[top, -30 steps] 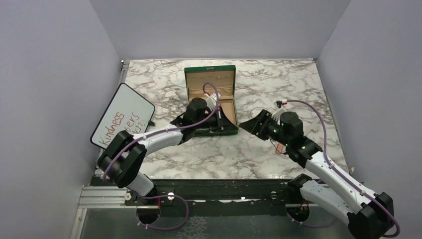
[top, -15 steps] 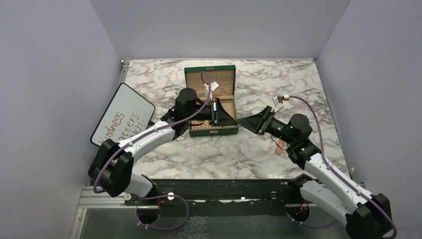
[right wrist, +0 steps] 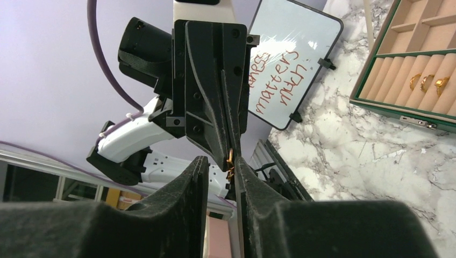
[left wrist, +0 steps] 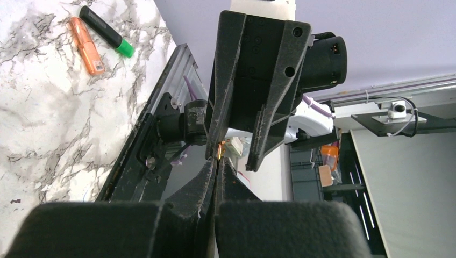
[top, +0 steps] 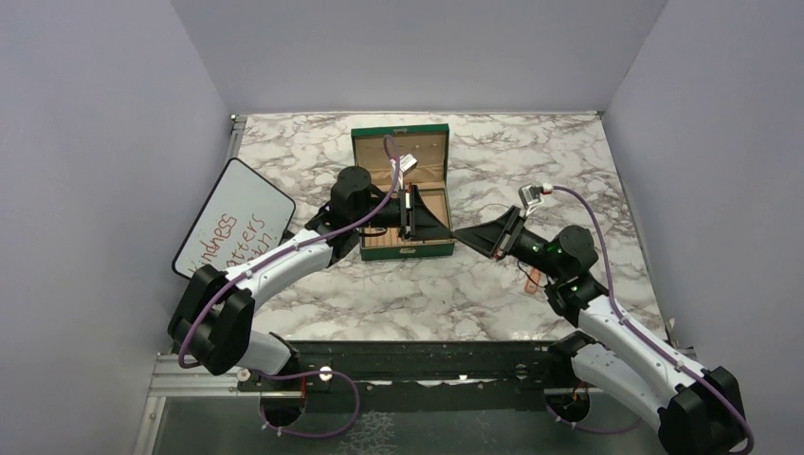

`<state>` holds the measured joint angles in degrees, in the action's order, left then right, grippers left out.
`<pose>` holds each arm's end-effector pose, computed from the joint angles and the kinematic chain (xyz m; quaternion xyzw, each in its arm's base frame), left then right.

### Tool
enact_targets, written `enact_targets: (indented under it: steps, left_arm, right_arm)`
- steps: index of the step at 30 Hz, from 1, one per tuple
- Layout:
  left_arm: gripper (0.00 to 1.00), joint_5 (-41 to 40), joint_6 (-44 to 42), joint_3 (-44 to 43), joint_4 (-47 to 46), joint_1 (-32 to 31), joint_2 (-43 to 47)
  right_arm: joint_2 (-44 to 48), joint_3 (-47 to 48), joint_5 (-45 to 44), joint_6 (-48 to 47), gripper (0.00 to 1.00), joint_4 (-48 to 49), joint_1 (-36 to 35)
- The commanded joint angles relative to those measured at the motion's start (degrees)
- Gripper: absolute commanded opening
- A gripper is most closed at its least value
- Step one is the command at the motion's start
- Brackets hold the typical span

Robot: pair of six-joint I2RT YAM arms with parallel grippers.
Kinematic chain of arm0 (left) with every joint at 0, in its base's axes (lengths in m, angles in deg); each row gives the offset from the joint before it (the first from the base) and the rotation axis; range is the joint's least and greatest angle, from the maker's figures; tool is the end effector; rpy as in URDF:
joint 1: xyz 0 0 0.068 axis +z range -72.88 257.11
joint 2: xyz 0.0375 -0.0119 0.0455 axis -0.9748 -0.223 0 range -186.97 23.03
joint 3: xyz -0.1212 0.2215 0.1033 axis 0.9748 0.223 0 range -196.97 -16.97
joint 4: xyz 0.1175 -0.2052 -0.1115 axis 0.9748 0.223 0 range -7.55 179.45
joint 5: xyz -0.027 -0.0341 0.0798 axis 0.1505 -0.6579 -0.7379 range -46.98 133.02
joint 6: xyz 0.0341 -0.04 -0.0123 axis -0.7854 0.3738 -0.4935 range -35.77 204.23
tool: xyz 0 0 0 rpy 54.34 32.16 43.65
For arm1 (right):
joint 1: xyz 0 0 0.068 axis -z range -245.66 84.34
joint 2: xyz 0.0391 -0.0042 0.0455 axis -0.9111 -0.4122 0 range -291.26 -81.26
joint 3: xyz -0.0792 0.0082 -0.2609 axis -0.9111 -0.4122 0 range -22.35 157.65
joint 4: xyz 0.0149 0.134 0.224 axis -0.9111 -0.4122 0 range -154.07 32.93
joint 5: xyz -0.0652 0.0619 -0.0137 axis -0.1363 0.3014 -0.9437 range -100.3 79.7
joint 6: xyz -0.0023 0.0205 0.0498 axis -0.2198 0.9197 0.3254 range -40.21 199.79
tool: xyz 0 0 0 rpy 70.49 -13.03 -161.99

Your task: Organize the mixed jewelry

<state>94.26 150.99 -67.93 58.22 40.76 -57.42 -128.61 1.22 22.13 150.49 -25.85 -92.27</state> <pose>0.2371 -0.2090 0.2966 0.1065 0.7193 -0.6745 0.1276 0.1637 0.1034 0.2772 0.0432 0.6659 0.6635 0.3384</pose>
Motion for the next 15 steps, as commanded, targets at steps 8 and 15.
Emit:
enact_targets:
  steps: [8,15]
  left_arm:
    - [0.00,1.88,0.83,0.08,-2.64,0.75,0.79]
    - [0.00,2.34,0.68,0.82,-2.67,1.58,1.32]
  right_arm:
    - [0.84,-0.15,1.54,0.42,0.22,3.60,0.24]
    - [1.38,1.74,-0.28,-1.64,0.35,-0.76,0.24]
